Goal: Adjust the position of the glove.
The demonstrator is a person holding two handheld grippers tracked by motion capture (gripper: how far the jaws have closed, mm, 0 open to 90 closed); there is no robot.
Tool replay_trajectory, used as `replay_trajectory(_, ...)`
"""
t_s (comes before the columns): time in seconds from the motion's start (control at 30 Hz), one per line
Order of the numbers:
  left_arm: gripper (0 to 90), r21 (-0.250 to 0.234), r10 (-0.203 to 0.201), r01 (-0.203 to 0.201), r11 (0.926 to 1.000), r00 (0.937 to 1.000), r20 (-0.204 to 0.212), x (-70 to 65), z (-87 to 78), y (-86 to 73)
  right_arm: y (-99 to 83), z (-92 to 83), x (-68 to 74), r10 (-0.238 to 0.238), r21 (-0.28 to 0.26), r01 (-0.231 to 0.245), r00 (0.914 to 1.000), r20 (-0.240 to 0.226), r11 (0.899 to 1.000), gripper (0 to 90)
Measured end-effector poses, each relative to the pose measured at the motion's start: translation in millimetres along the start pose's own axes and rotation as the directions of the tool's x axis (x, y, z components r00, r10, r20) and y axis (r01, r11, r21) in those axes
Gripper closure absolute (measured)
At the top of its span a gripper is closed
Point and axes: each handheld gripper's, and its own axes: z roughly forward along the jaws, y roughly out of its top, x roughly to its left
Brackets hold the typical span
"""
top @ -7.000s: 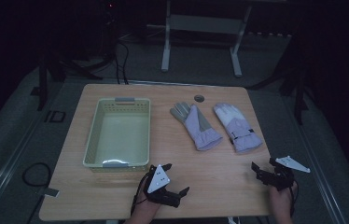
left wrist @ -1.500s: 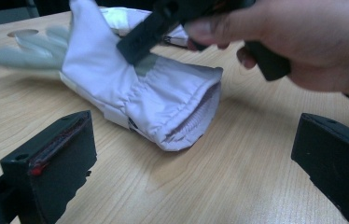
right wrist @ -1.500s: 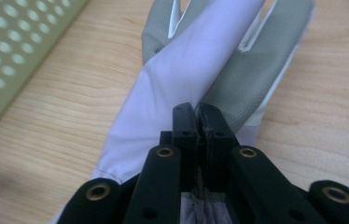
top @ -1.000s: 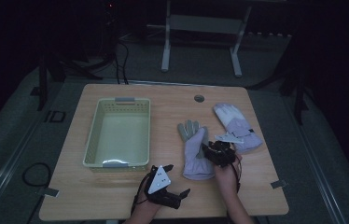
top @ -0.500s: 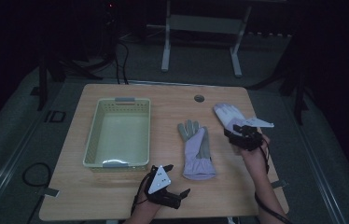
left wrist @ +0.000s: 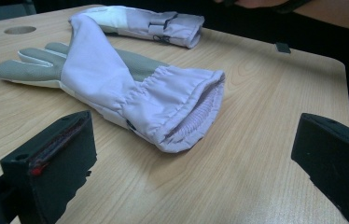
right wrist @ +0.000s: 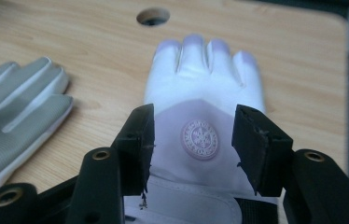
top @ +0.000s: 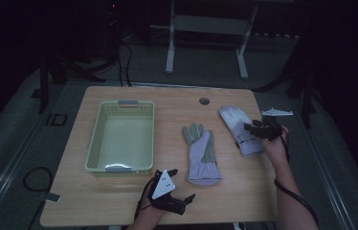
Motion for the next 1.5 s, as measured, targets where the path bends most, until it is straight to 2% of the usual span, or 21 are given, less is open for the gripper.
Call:
replay_trajectory(0.07,0.2,0.001,0.004,-0.004,1.0,1.0,-0.002,-0.5,-0.1,0.0,-1.0,7.4,-5.5,0.022,0.022,-0.022,0.9996,-0.019,1.0,51.3)
replay_trajectory(0.17,0.2,-0.001,0.011,-0.011,0.9999,0.9999,-0.004,-1.3,-0.2,-0.1,-2.5,17.8,-8.3,0.015,0.045,-0.014,0.9994,-0.031,0.999,51.0)
replay_trajectory(0.27,0.2,-0.003,0.01,-0.01,0.9999,0.9999,-0.005,-1.2,-0.4,-0.2,-8.3,29.2,-12.8,0.028,0.088,-0.025,0.999,-0.036,0.996,50.5)
replay_trajectory(0.3,0.2,-0.003,0.007,-0.007,1.0,1.0,-0.004,-0.9,-0.4,-0.2,-11.0,32.7,-14.1,0.024,0.102,-0.022,0.9995,-0.02,0.995,50.7)
replay_trajectory(0.37,0.2,-0.004,0.006,-0.006,1.0,1.0,-0.006,-0.8,-0.5,-0.2,-16.0,37.4,-17.4,0.056,0.115,-0.052,0.9979,-0.033,0.992,55.0)
replay_trajectory(0.43,0.2,-0.004,0.008,-0.008,1.0,0.9999,-0.01,-1.3,-0.4,-0.3,-18.0,38.4,-18.1,0.062,0.114,-0.056,0.997,-0.047,0.992,62.8)
replay_trajectory(0.53,0.2,-0.003,0.013,-0.013,0.9999,0.9998,-0.013,-1.9,-0.4,-0.2,-15.9,38.0,-14.4,0.086,0.13,-0.081,0.9956,-0.036,0.988,73.4)
replay_trajectory(0.63,0.2,-0.005,0.012,-0.012,0.9999,0.9998,-0.012,-1.7,-0.5,-0.3,-12.4,33.2,-11.9,0.123,0.121,-0.119,0.992,-0.028,0.985,78.1)
replay_trajectory(0.73,0.2,-0.006,0.013,-0.013,0.9999,0.9998,-0.013,-1.8,-0.6,-0.3,-7.8,20.7,-8.3,0.157,0.113,-0.154,0.9875,-0.019,0.982,79.0)
replay_trajectory(0.87,0.2,-0.004,0.016,-0.016,0.9999,0.9998,-0.013,-2.1,-0.8,-0.4,-1.4,-5.3,-0.6,0.187,0.082,-0.186,0.9824,0.002,0.979,79.1)
replay_trajectory(1.0,0.2,-0.005,0.013,-0.013,0.9999,0.9999,-0.011,-1.8,-0.7,-0.4,5.4,-35.5,12.0,0.203,0.042,-0.204,0.979,0.015,0.978,79.2)
replay_trajectory(1.13,0.2,-0.005,0.007,-0.007,1.0,0.9999,-0.011,-1.3,-0.9,-0.4,8.9,-61.1,29.7,0.189,0.034,-0.19,0.9816,0.025,0.981,79.1)
replay_trajectory(1.23,0.2,-0.005,0.008,-0.008,1.0,0.9999,-0.012,-1.4,-0.8,-0.4,7.6,-78.3,40.8,0.184,0.019,-0.185,0.9816,0.051,0.983,79.1)
replay_trajectory(1.37,0.2,-0.004,0.014,-0.014,0.9999,0.9997,-0.018,-2.1,-0.7,-0.3,2.0,-98.1,50.3,0.196,-0.005,-0.196,0.9775,0.079,0.981,79.0)
replay_trajectory(1.5,0.2,-0.003,0.018,-0.018,0.9998,0.9996,-0.022,-2.5,-0.5,-0.3,-10.3,-109.8,51.6,0.202,-0.008,-0.202,0.9762,0.078,0.979,78.9)
